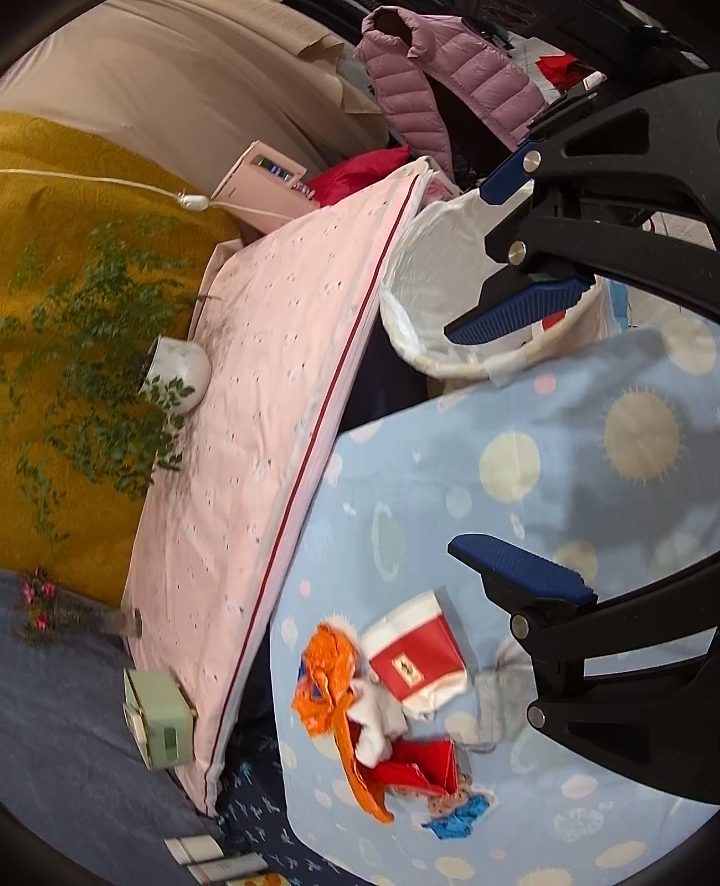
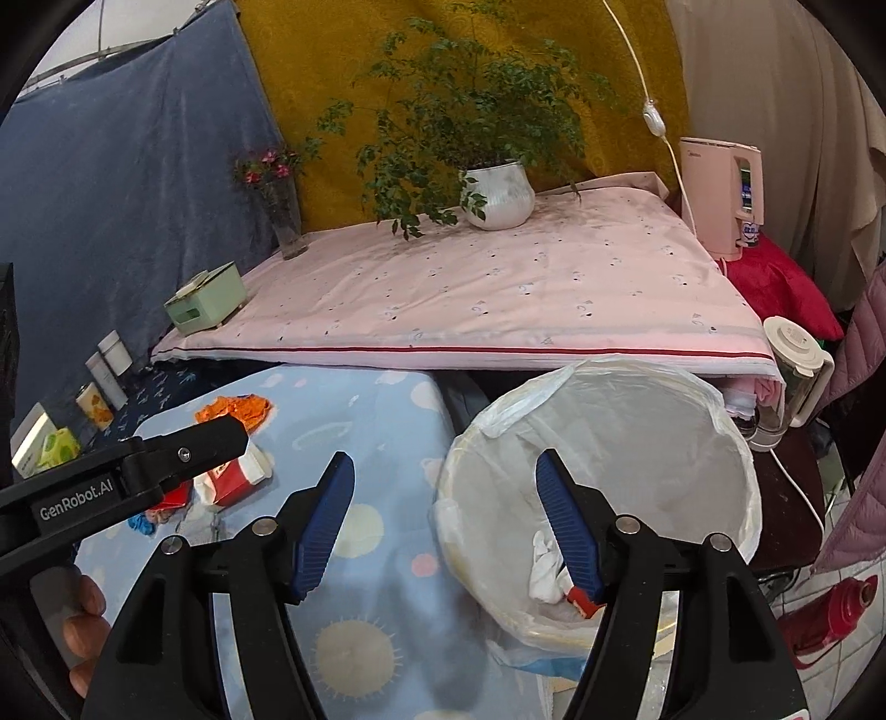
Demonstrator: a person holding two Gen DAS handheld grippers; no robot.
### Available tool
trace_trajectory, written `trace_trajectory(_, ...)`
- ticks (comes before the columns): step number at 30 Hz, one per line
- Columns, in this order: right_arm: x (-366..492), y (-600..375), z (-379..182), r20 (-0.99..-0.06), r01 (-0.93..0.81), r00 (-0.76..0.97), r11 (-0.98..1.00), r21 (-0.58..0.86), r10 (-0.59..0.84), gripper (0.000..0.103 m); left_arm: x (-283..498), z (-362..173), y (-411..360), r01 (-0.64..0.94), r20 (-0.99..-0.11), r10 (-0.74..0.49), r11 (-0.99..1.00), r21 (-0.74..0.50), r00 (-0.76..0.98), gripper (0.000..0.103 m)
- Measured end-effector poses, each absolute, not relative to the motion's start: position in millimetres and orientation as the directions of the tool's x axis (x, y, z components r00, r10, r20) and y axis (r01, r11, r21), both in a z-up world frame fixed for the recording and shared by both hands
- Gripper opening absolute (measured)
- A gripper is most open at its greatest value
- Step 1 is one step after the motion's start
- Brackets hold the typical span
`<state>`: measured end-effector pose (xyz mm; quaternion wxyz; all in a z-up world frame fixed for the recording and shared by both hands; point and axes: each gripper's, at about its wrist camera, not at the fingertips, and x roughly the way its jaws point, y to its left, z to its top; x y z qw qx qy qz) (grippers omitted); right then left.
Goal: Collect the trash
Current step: 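Move both grippers back over the remaining pile on the table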
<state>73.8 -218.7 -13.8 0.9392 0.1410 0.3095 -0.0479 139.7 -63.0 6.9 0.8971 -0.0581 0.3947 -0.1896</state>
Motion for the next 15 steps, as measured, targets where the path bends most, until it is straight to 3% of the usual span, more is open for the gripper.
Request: trace_trajectory(15, 85.9, -134.0, -18.3, -0.619, 0.051, 0.78, 0.977, 0.209, 0.091, 0.066, 140.2, -4.1, 25.1, 0.164, -0.689, -0.297, 0.953, -0.253, 0.661, 0.067)
